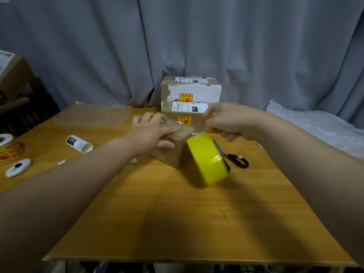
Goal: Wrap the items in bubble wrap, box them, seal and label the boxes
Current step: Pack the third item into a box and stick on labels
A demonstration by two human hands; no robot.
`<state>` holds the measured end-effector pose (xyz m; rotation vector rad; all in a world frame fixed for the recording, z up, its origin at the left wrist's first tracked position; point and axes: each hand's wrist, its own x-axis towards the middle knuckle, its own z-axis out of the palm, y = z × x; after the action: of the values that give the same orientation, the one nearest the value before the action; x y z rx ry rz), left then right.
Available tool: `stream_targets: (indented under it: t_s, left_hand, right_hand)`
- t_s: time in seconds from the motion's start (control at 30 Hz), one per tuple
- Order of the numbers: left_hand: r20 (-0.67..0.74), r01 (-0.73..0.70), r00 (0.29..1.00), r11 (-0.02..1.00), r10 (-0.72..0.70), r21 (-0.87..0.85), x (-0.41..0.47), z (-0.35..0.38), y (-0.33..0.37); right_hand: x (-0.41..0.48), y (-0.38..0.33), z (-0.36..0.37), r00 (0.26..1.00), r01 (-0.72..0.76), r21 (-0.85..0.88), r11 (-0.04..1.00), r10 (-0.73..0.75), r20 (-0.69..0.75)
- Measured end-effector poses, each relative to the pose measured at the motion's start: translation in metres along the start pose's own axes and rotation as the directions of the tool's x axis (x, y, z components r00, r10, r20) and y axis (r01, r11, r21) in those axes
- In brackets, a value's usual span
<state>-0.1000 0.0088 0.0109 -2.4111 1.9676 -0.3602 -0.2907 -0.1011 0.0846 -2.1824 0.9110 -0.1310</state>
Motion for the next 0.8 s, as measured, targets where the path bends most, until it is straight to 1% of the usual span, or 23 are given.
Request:
stream_targets:
  t_s: [0.03, 0.07, 0.1, 0.13, 0.17, 0.2, 0.23, 0.27, 0.33, 0.4, 0.43, 0.5, 0.53, 0.6, 0.63, 0.67, 0.7, 0.73, 0.77, 0.8]
  left_hand:
    - [0.029, 0.024, 0.999, 0.999, -0.023, -0.033, 0.000, -0.002, -0.003]
    - [0.061, 0.044, 0.997, 0.994, -0.038, -0.102, 0.001, -0.004, -0.005]
    - [0.081, 0.063, 0.996, 0.979, -0.048, -0.192, 0.002, -0.006, -0.005]
    - [0.090, 0.076, 0.995, 0.954, -0.052, -0.290, 0.005, -0.005, -0.004]
    - [0.076, 0.081, 0.996, 0.919, -0.056, -0.386, 0.008, -0.004, -0.002]
    - [0.054, 0.083, 0.996, 0.887, -0.065, -0.455, 0.012, -0.001, 0.001]
    - [0.027, 0.081, 0.997, 0.864, -0.078, -0.496, 0.014, 0.004, 0.005]
    - [0.003, 0.085, 0.995, 0.845, -0.099, -0.528, 0.016, 0.008, 0.009]
    - [-0.023, 0.100, 0.990, 0.802, -0.140, -0.589, 0.018, 0.014, 0.016]
    - [-0.035, 0.085, 0.990, 0.771, -0.137, -0.631, 0.016, 0.015, 0.018]
    - [-0.049, 0.058, 0.992, 0.759, -0.118, -0.649, 0.016, 0.014, 0.017]
    - [-0.087, -0.010, 0.994, 0.733, -0.068, -0.680, 0.015, 0.015, 0.012]
    - [-0.102, -0.032, 0.993, 0.726, -0.053, -0.687, 0.016, 0.017, 0.008]
    - [-0.090, -0.029, 0.995, 0.725, -0.045, -0.688, 0.016, 0.018, 0.004]
    - [-0.078, -0.030, 0.996, 0.732, -0.031, -0.681, 0.016, 0.018, 0.003]
    - [-0.077, -0.048, 0.997, 0.734, -0.006, -0.678, 0.017, 0.019, 0.001]
    - [-0.073, -0.068, 0.997, 0.731, 0.025, -0.679, 0.018, 0.018, 0.000]
    - [-0.070, -0.087, 0.996, 0.724, 0.054, -0.684, 0.018, 0.016, 0.000]
    - [-0.073, -0.109, 0.994, 0.716, 0.082, -0.689, 0.019, 0.015, -0.002]
    - [-0.081, -0.135, 0.991, 0.705, 0.109, -0.696, 0.020, 0.013, -0.002]
  right_hand:
    - [-0.003, 0.004, -0.002, 1.000, 0.002, 0.145, 0.990, 0.001, -0.020]
    - [-0.008, 0.005, -0.001, 0.999, 0.006, 0.223, 0.975, 0.004, -0.047]
    - [-0.010, 0.009, 0.000, 0.997, 0.012, 0.229, 0.973, 0.005, -0.076]
    - [-0.012, 0.011, 0.005, 0.996, 0.007, 0.181, 0.983, 0.009, -0.088]
    - [-0.013, 0.015, 0.013, 0.998, -0.006, 0.134, 0.991, 0.015, -0.066]
    - [-0.015, 0.017, 0.023, 0.999, -0.033, 0.145, 0.989, 0.036, -0.020]
    - [-0.013, 0.019, 0.034, 0.998, -0.064, 0.197, 0.978, 0.060, 0.027]
    - [-0.012, 0.021, 0.045, 0.997, -0.076, 0.264, 0.962, 0.068, 0.039]
    - [-0.006, 0.021, 0.062, 0.997, -0.050, 0.320, 0.946, 0.066, -0.039]
    - [0.001, 0.023, 0.067, 0.993, -0.026, 0.356, 0.934, 0.065, -0.099]
    - [0.005, 0.025, 0.066, 0.994, -0.024, 0.410, 0.912, 0.066, -0.089]
    - [0.005, 0.028, 0.059, 0.999, -0.017, 0.556, 0.831, 0.029, -0.014]
    - [0.003, 0.029, 0.055, 1.000, -0.022, 0.628, 0.778, 0.003, 0.031]
    - [-0.002, 0.031, 0.053, 0.993, -0.053, 0.761, 0.646, -0.044, 0.106]
    - [-0.002, 0.033, 0.054, 0.989, -0.073, 0.801, 0.595, -0.058, 0.133]
    - [-0.004, 0.034, 0.055, 0.981, -0.101, 0.809, 0.579, -0.076, 0.177]
    - [-0.006, 0.036, 0.055, 0.969, -0.132, 0.777, 0.616, -0.086, 0.233]
    - [-0.009, 0.035, 0.054, 0.952, -0.166, 0.695, 0.700, -0.070, 0.297]
    - [-0.010, 0.035, 0.052, 0.942, -0.174, 0.562, 0.808, -0.029, 0.333]
    - [-0.007, 0.035, 0.048, 0.956, -0.148, 0.405, 0.902, 0.026, 0.292]
